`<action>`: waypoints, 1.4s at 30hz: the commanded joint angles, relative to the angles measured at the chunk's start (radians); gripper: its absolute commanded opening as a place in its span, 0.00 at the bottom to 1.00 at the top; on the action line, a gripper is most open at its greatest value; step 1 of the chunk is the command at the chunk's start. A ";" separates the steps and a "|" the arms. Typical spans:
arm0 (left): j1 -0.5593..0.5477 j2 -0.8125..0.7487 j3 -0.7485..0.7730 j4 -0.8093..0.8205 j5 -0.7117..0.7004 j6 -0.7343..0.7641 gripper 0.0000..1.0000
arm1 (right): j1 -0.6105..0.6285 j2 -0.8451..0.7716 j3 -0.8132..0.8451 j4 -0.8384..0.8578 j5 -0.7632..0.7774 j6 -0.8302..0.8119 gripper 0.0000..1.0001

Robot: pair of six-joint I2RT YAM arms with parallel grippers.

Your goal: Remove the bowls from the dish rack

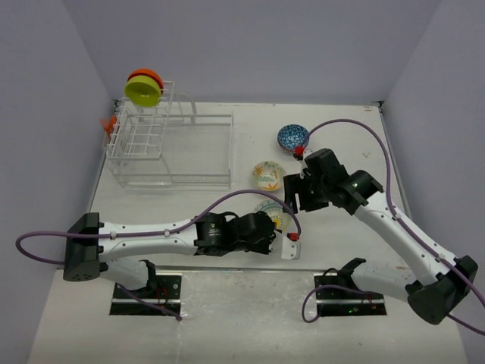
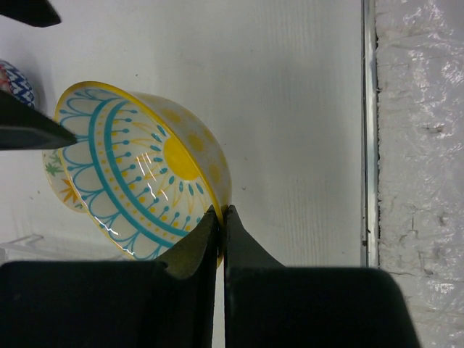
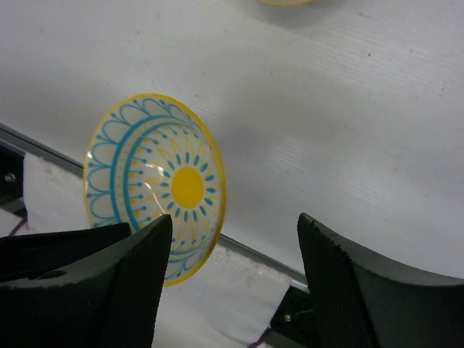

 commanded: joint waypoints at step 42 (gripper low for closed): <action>0.527 -0.629 0.067 -0.121 -0.778 -0.858 1.00 | -0.234 0.375 -0.052 0.759 0.071 0.176 0.00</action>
